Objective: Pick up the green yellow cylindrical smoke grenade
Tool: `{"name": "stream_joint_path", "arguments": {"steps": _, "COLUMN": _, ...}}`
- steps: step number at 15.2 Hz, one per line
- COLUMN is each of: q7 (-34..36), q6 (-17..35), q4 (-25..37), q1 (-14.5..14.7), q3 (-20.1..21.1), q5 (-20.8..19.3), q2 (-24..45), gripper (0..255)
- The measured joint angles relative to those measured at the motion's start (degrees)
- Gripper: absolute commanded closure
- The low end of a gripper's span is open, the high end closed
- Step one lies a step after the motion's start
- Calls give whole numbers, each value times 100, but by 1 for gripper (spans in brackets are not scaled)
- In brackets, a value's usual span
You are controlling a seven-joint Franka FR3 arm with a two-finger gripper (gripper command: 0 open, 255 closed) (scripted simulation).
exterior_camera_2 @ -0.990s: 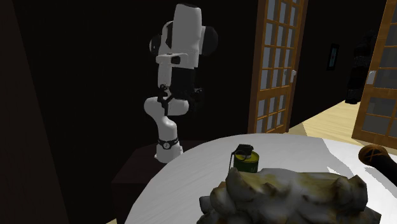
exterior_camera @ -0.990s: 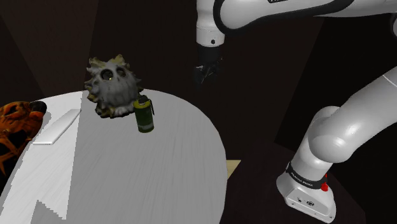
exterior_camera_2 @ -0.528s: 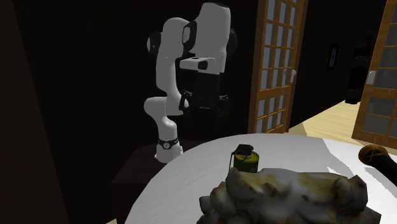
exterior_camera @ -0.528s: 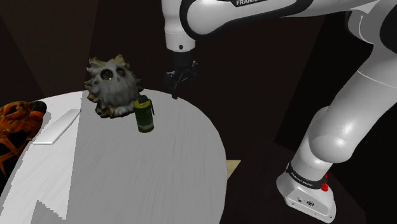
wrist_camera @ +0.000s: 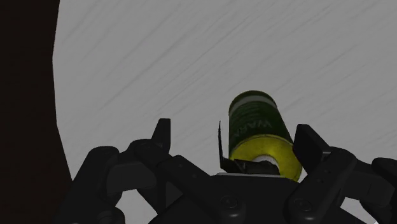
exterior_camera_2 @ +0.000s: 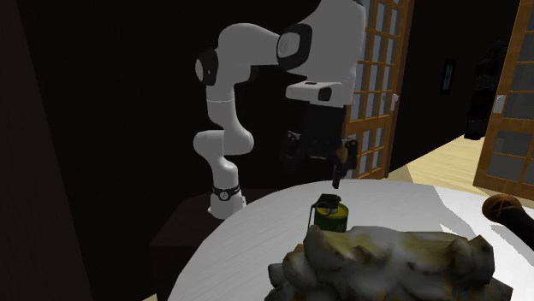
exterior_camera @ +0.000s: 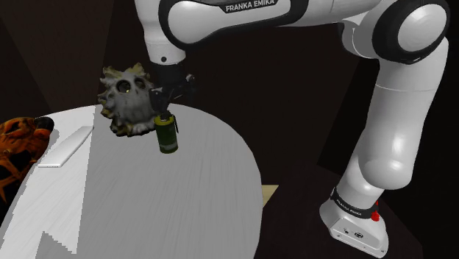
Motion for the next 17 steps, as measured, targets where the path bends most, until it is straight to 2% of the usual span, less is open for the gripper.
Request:
{"name": "stream_joint_path", "arguments": {"steps": 2, "q7": 230, "q6": -227, "q4": 704, "q1": 233, "q3": 31, "q5": -272, "q2": 583, "gripper": 0}}
{"name": "stream_joint_path", "arguments": {"steps": 3, "q7": 281, "q6": -249, "q4": 834, "q1": 286, "q3": 26, "q5": -333, "q2": 715, "gripper": 0}}
{"name": "stream_joint_path", "arguments": {"steps": 10, "q7": 398, "q6": 191, "q4": 474, "q1": 289, "q3": 5, "q5": -400, "q2": 823, "gripper": 0}}
{"name": "stream_joint_path", "arguments": {"steps": 11, "q7": 404, "q6": 214, "q4": 456, "q1": 290, "q3": 4, "q5": -404, "q2": 829, "gripper": 255}}
{"name": "stream_joint_path", "arguments": {"steps": 17, "q7": 416, "q6": 247, "q4": 429, "q1": 291, "q3": 7, "q5": -404, "q2": 822, "gripper": 255}}
